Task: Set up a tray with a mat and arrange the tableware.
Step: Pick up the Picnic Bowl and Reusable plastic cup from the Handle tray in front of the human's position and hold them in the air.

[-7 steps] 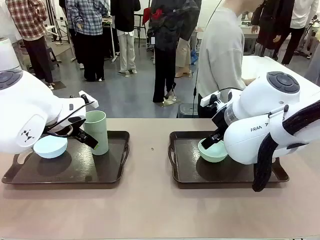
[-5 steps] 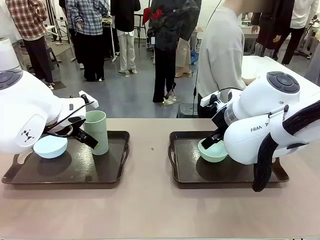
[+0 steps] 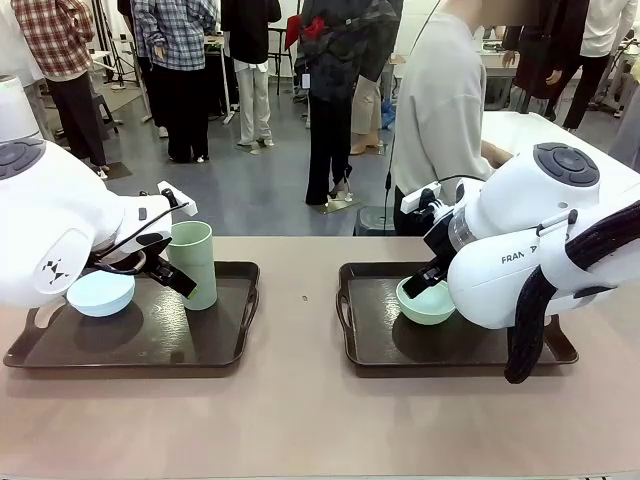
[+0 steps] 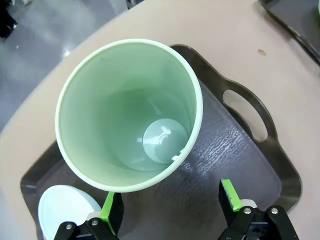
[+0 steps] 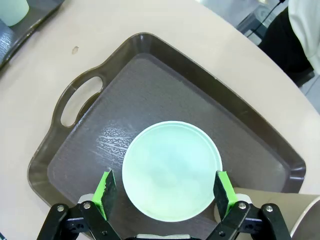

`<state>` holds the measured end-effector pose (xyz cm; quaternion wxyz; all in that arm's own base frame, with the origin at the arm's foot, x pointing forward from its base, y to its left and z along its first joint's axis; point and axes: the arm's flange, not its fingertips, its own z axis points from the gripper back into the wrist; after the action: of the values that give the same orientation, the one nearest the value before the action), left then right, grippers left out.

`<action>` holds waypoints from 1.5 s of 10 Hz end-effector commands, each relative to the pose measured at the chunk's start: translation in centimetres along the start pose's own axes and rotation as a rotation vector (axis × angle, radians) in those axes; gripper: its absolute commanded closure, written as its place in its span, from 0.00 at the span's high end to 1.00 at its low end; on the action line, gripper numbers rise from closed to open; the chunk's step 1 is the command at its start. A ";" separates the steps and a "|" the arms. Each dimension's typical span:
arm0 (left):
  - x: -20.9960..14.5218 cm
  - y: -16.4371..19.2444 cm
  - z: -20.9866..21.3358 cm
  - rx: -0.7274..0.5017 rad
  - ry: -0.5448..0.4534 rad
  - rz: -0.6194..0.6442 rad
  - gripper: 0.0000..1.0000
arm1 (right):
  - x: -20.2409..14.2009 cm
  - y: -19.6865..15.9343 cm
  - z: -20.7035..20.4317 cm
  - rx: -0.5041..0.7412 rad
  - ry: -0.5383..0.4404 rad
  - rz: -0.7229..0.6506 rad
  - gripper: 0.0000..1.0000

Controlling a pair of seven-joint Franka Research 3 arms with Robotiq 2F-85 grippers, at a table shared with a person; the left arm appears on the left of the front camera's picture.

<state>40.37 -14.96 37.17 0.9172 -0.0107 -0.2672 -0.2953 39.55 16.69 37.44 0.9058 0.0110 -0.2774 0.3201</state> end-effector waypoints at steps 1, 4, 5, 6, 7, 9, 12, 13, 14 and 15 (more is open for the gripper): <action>0.0 0.0 0.0 0.000 0.000 0.000 1.00 | 0.0 0.0 0.0 0.000 0.000 0.000 1.00; 0.0 0.0 0.0 0.000 0.000 0.000 1.00 | 0.0 0.0 0.0 0.000 0.000 0.000 1.00; 0.0 0.0 0.0 0.000 0.000 0.000 1.00 | 0.0 0.0 0.0 0.000 0.000 0.000 1.00; 0.0 0.0 0.0 0.000 0.000 0.000 1.00 | 0.0 0.0 0.0 0.000 0.000 0.000 1.00; 0.0 0.0 0.0 0.000 0.000 0.000 1.00 | 0.0 0.0 0.0 0.000 0.000 0.000 1.00; 0.0 0.0 0.0 0.000 0.000 0.000 1.00 | 0.0 0.0 0.0 0.000 0.000 0.000 1.00; -1.2 -1.2 1.5 -0.009 -0.077 -0.133 1.00 | -1.0 0.8 1.0 -0.030 -0.014 0.070 1.00; -2.3 -1.7 3.6 -0.018 -0.088 -0.150 1.00 | -2.1 1.4 2.6 -0.030 -0.010 0.053 1.00; -4.3 -2.7 6.6 0.007 -0.064 -0.175 1.00 | -4.4 3.0 4.7 -0.019 -0.008 0.051 1.00; -6.2 -3.2 8.8 -0.006 -0.031 -0.197 1.00 | -6.6 4.2 6.0 0.014 0.041 0.036 1.00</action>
<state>38.90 -16.51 41.63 0.8826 0.0033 -0.2947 -0.3663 38.36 17.73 39.86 0.8962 0.0005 -0.2794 0.3446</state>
